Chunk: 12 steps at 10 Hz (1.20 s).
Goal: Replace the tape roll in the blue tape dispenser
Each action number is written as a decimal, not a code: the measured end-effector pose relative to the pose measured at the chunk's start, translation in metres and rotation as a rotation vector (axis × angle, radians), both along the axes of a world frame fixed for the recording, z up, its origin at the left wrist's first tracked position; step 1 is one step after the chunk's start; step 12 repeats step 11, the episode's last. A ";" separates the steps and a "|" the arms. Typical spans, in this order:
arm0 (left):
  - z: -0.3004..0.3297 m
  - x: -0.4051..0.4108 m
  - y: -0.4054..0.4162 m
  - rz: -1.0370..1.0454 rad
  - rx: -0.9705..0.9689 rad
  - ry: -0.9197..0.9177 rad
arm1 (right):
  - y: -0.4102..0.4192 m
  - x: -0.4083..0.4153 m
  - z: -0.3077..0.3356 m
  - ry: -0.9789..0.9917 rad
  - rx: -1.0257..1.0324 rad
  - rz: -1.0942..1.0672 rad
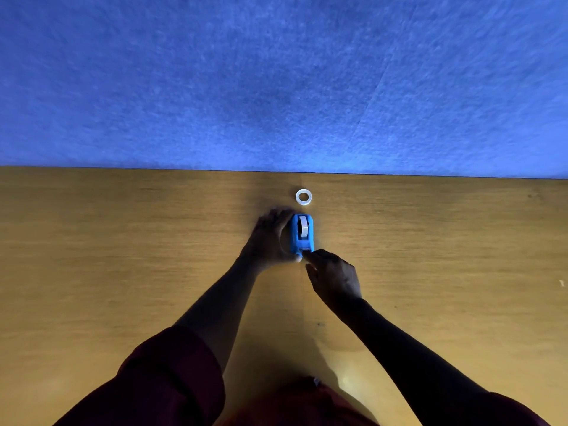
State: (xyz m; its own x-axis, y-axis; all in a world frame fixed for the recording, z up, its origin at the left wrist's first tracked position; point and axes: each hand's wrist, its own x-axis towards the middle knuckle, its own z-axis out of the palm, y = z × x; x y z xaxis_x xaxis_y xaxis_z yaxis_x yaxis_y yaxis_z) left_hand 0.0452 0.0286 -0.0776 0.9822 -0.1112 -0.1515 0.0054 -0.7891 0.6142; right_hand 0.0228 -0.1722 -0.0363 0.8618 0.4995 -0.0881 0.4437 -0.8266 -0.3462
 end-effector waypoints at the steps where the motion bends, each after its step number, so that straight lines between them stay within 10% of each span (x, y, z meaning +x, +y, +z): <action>1: 0.001 0.001 0.001 -0.002 -0.010 -0.010 | -0.005 -0.009 -0.004 -0.006 -0.065 0.058; 12: -0.010 -0.046 -0.010 0.090 0.251 -0.053 | -0.020 0.032 -0.036 0.061 0.029 -0.122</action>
